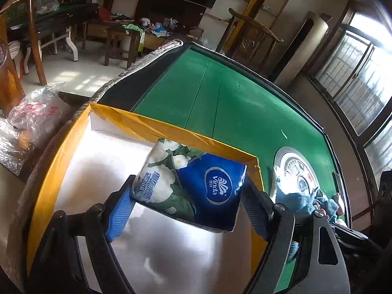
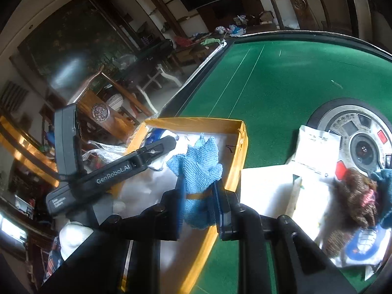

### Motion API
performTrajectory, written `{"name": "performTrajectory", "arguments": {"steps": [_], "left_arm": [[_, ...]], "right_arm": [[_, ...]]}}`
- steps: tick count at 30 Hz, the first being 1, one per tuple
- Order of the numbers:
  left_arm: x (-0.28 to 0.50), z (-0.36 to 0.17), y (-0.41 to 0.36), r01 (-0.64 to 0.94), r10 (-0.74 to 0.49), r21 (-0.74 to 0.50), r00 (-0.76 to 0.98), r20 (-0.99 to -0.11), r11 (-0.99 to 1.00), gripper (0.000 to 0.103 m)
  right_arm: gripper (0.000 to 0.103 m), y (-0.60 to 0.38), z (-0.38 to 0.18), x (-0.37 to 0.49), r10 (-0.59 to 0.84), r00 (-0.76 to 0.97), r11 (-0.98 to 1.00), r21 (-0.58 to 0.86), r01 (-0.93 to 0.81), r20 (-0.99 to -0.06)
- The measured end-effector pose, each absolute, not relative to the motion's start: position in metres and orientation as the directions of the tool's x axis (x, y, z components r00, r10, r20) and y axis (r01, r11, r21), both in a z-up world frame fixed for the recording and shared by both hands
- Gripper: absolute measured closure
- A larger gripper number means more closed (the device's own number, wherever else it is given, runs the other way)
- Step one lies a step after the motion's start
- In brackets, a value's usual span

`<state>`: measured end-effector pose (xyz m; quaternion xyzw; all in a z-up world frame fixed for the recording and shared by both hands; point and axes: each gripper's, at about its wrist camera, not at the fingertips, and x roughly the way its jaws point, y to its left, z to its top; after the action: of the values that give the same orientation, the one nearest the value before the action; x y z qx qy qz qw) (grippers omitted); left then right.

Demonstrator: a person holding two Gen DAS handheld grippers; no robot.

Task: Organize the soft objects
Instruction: 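Carry the tissue pack into the yellow box with left while right drops blue crochet toy there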

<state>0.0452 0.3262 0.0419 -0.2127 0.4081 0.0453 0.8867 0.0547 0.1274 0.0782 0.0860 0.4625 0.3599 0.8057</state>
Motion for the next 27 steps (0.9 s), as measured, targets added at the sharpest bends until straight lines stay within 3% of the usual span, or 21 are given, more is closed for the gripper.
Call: {"name": "performTrajectory", "arguments": {"steps": [6,12,18,23,27], "left_arm": [[0.052,0.032,0.345,-0.309,-0.086,-0.368,0.652,-0.753,0.877,0.02],[0.045,0.034,0.353,-0.334,-0.108,-0.412,0.652,-0.75,0.848,0.02],[0.019,0.046,0.345,-0.291,-0.185,-0.49,0.677,-0.712,0.822,0.019],[0.016,0.058,0.333,-0.284,-0.102,-0.373,0.659,-0.745,0.883,0.018],[0.028,0.058,0.343,-0.294,-0.105,-0.387,0.663,-0.741,0.874,0.018]], "right_arm": [[0.081,0.17,0.055,0.088,0.617,0.277,0.755,0.454,-0.473,-0.736],[0.055,0.187,0.06,0.091,0.548,0.309,0.796,0.372,-0.478,-0.777],[0.055,0.171,0.082,0.084,0.538,0.395,0.813,0.335,-0.476,-0.744],[0.048,0.098,0.109,0.057,0.506,0.529,0.851,0.292,-0.437,-0.681],[0.048,0.033,0.113,0.035,0.439,0.621,0.896,0.262,-0.36,-0.649]]}}
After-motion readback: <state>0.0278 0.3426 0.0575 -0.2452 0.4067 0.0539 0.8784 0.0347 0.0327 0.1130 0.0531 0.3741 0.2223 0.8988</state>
